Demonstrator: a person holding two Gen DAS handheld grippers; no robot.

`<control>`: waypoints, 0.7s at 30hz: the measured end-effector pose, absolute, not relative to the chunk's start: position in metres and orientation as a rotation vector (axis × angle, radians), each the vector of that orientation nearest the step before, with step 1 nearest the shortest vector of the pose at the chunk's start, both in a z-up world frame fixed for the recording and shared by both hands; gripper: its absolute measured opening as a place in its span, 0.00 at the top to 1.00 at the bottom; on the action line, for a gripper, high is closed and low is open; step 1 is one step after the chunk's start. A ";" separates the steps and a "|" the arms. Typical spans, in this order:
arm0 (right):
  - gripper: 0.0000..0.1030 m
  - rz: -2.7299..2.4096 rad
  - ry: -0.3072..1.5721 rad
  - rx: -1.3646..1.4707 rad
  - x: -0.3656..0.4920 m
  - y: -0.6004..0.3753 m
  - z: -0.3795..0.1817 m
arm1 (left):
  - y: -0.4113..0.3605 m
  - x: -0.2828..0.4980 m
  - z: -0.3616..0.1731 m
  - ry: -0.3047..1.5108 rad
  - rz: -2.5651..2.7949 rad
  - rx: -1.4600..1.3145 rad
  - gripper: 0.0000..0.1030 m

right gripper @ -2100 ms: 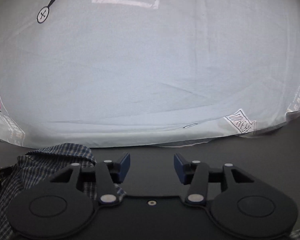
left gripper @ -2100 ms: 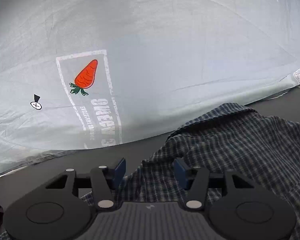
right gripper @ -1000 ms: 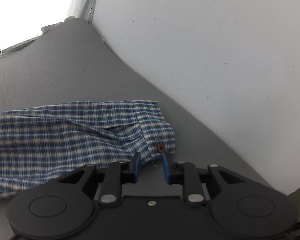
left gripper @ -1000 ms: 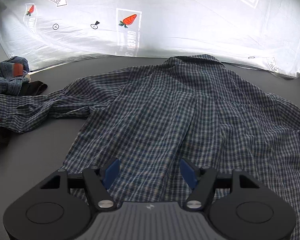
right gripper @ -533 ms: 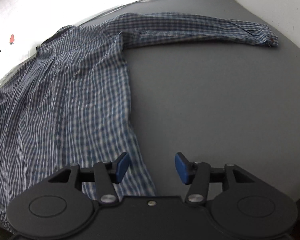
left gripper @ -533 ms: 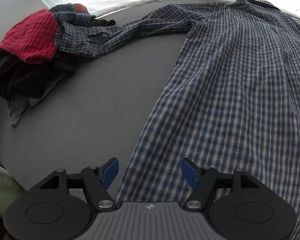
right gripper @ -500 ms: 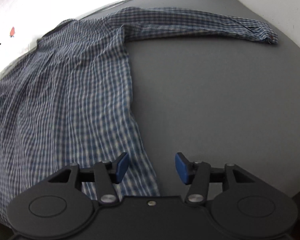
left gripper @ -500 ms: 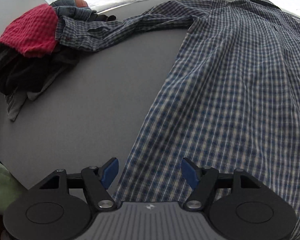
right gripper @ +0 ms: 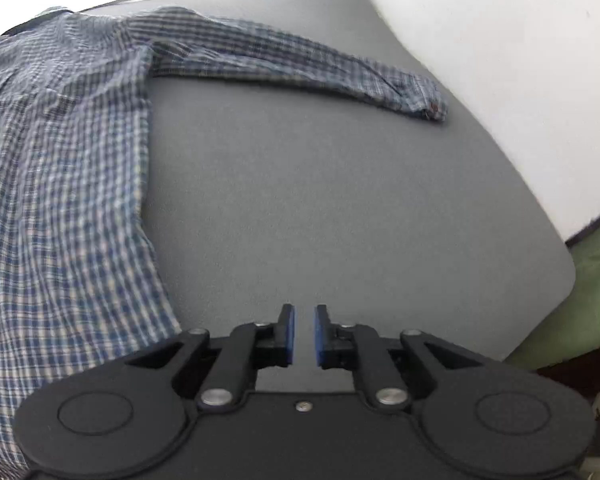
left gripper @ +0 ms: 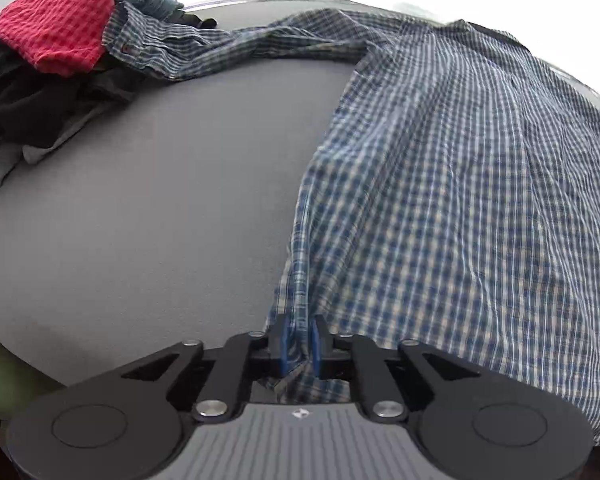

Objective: Fold clothes

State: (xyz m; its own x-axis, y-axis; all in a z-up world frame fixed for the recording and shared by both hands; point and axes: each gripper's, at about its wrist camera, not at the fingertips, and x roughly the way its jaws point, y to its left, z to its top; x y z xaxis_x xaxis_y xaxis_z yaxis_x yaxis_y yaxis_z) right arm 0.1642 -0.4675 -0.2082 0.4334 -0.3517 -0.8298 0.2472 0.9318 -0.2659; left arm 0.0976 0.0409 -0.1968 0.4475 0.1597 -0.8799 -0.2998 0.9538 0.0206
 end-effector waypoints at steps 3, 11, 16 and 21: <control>0.56 -0.261 1.009 -0.065 0.173 -0.418 -0.198 | 0.074 0.108 -0.180 0.976 0.318 -0.184 0.54; 0.25 0.040 0.954 -0.067 0.198 -0.199 -0.199 | 0.190 0.177 -0.164 0.810 0.340 -0.184 0.33; 0.25 0.143 0.937 -0.171 0.200 -0.072 -0.205 | 0.256 0.241 -0.174 0.773 0.371 -0.204 0.30; 0.24 0.194 0.955 -0.219 0.189 -0.011 -0.203 | 0.289 0.289 -0.191 0.813 0.369 -0.291 0.30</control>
State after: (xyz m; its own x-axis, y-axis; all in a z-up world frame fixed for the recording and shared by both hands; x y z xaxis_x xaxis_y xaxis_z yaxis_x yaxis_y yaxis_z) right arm 0.1893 -0.0114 -0.2028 0.5631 0.0671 -0.8236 -0.2596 0.9606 -0.0992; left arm 0.2888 0.2894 -0.1906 0.6300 0.2073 -0.7484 -0.4270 0.8974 -0.1109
